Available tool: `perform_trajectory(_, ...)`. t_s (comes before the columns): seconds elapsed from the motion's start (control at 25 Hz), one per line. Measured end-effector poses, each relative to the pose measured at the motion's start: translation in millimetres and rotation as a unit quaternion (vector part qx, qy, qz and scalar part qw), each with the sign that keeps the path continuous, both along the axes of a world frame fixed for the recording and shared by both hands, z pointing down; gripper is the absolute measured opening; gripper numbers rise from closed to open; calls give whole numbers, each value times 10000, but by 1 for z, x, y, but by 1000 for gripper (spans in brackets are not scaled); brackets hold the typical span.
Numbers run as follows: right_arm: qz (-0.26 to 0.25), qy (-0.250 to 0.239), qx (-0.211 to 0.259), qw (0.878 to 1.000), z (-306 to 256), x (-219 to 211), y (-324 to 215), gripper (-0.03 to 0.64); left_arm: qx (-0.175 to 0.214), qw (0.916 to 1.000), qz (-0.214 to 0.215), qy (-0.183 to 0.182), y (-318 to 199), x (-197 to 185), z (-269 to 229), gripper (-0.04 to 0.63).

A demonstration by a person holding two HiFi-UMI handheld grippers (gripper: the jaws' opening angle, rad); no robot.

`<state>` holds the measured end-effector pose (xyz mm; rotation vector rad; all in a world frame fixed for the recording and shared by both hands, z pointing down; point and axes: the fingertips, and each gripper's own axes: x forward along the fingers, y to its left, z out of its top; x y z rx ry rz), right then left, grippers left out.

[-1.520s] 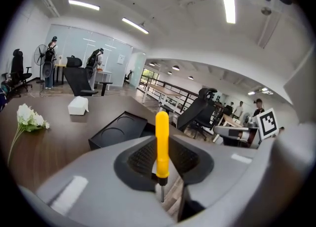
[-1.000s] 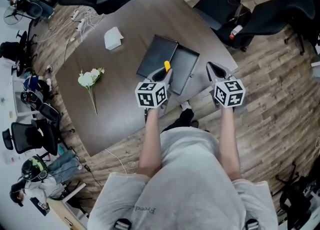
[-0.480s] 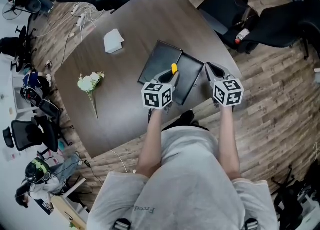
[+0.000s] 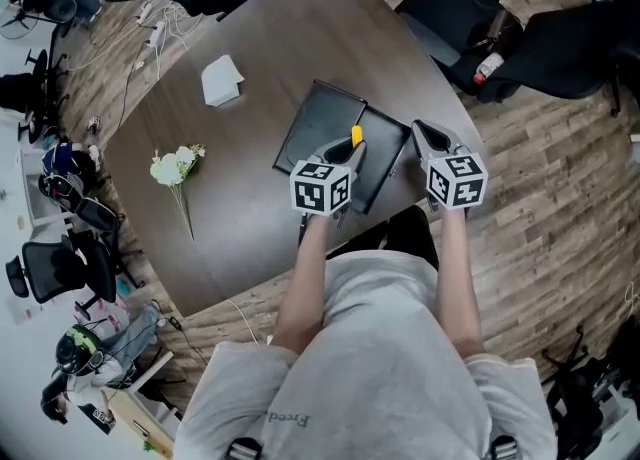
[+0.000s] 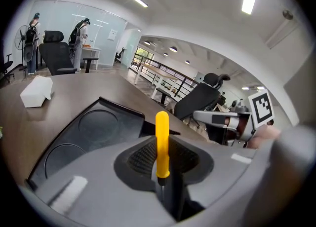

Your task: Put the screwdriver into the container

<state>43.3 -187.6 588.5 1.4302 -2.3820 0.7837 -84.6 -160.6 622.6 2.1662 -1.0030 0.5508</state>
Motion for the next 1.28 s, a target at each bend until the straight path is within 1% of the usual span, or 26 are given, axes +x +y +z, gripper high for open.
perform_trajectory(0.16,-101,26,-64,9999,5,-3,0,2,-46,10000,-44,-65,2,-4,4,129)
perform_trajectory(0.28,-237,149,-4,9996,5,-6,-4,2,-43,9998,-84,-203,1,-4,5,129)
perform_trajectory(0.36,-477,248,0,9986,9,-14,-5,2,-48,9995,-128,-281,-1,-1,6,129)
perform_trajectory(0.52,-996,257,-40,9947,12,-26,-9,2,-18,9987,-292,-427,-9,6,7,129)
perform_trajectory(0.64,-1321,272,-122,9908,15,-23,-8,2,-41,9976,-549,-421,-7,6,7,129)
perform_trajectory(0.72,-1445,277,-179,9890,16,-17,-9,2,-21,9967,-686,-425,-6,4,8,129)
perform_trajectory(0.8,-1551,282,-193,9873,15,-13,-13,2,-9,9957,-770,-509,-5,2,9,129)
perform_trajectory(0.88,-1682,251,-217,9852,12,-11,-14,2,-27,9950,-791,-617,-2,1,11,129)
perform_trajectory(1.04,-1968,156,-269,9800,8,-9,-14,2,6,9931,-973,-652,-1,0,12,129)
perform_trajectory(1.16,-2080,-23,-333,9776,11,-10,-13,2,106,9914,-1005,-833,0,-1,12,130)
perform_trajectory(1.28,-2197,-88,-400,9747,19,-7,-17,2,187,9902,-951,-1010,-1,1,14,130)
